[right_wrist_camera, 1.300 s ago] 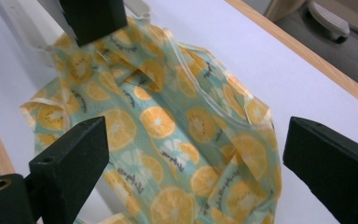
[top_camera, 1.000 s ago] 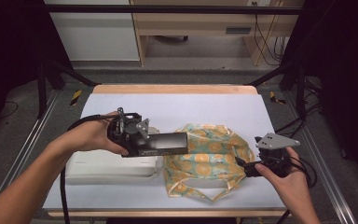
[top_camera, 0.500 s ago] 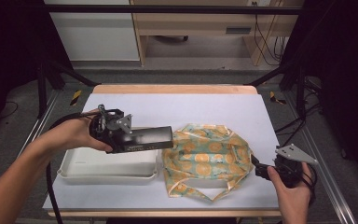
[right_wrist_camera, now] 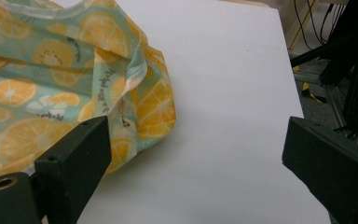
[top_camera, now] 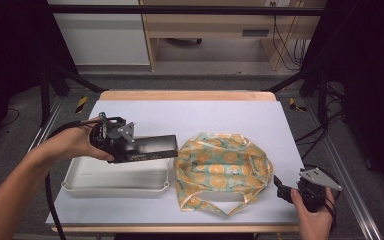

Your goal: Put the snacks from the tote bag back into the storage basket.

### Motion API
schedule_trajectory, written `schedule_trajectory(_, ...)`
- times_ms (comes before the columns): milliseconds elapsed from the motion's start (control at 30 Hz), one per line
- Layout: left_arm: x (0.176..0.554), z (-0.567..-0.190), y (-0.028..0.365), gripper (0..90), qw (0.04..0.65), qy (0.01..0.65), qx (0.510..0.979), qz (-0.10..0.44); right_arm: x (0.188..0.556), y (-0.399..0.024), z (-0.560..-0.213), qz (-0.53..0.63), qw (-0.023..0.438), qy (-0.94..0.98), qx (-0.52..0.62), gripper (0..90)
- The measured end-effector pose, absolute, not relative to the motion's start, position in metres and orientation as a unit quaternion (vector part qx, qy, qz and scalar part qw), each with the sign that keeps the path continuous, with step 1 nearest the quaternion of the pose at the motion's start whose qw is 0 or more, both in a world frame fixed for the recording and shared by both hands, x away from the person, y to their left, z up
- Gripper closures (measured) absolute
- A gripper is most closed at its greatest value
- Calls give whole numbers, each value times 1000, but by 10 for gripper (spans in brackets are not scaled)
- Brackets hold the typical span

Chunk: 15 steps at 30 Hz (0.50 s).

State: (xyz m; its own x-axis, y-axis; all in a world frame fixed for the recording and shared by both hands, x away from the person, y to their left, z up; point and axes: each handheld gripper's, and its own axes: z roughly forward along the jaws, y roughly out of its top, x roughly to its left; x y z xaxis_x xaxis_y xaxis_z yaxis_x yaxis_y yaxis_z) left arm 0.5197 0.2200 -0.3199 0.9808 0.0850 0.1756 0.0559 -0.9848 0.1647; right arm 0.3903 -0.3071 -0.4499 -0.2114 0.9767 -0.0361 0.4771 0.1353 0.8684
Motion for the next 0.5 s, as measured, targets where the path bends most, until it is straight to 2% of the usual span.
schedule_trajectory(500, 520, -333, 243, 433, 81, 37, 992, 90, 386, -312, -453, 375, 351, 667, 539, 85)
